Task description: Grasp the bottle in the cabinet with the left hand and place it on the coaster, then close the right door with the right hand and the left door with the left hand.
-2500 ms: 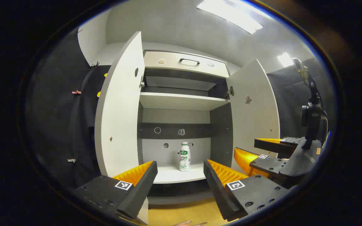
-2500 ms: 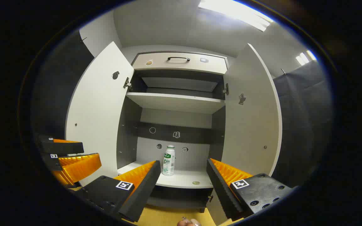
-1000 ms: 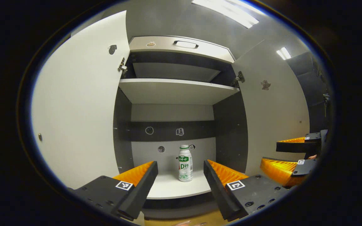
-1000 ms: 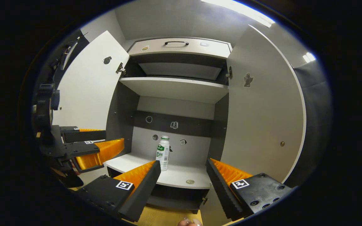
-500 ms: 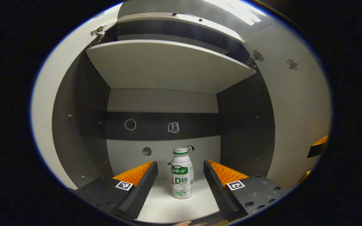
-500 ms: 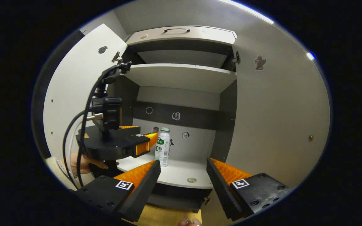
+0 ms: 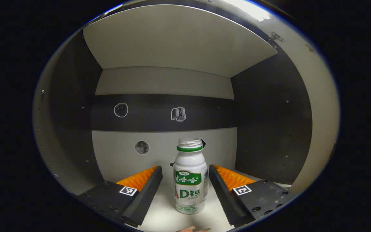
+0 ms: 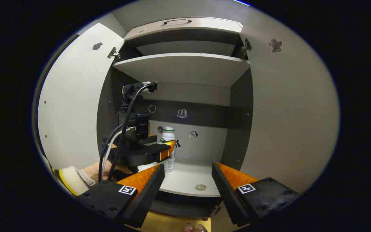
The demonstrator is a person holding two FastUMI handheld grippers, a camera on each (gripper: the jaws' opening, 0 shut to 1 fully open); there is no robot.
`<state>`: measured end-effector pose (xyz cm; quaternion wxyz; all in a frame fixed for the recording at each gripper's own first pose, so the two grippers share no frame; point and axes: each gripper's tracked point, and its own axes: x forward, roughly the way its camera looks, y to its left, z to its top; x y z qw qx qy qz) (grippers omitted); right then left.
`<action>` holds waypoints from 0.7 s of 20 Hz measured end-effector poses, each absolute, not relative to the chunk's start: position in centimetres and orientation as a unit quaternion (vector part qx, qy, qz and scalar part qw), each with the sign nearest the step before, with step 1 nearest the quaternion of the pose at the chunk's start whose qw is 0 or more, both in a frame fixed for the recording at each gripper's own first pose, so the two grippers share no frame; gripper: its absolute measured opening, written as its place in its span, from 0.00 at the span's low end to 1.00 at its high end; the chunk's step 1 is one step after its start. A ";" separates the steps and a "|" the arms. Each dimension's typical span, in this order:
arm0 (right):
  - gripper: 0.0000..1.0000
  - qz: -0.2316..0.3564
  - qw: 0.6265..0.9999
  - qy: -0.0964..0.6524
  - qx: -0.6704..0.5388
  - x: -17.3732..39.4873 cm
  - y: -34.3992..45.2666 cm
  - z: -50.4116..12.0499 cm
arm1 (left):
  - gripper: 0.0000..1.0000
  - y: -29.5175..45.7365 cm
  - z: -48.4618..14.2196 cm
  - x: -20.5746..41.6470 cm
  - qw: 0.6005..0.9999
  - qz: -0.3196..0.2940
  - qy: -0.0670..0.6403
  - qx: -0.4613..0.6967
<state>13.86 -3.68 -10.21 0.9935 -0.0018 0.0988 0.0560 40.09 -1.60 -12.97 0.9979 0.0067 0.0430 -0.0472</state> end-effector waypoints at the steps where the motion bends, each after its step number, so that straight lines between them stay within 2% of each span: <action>1: 0.98 0.053 0.994 0.099 -0.004 14.1 -3.9 -10.4 | 0.92 -1.7 -13.3 40.5 0.998 -0.049 0.044 0.008; 8: 0.98 0.045 0.993 0.108 -0.010 15.2 -4.6 -11.6 | 0.94 -2.0 -15.3 42.0 0.997 -0.062 0.053 0.000; 9: 0.98 0.044 0.993 0.108 -0.010 15.2 -4.8 -11.6 | 0.92 -2.2 -15.2 41.9 0.997 -0.060 0.053 -0.007; 10: 0.98 0.043 0.993 0.110 -0.009 15.3 -4.9 -11.7 | 0.81 -2.3 -15.0 41.8 0.997 -0.061 0.051 -0.012; 14: 0.98 0.044 0.993 0.107 0.000 14.9 -5.0 -11.2 | 0.77 -2.1 -14.0 41.1 0.997 -0.063 0.046 -0.012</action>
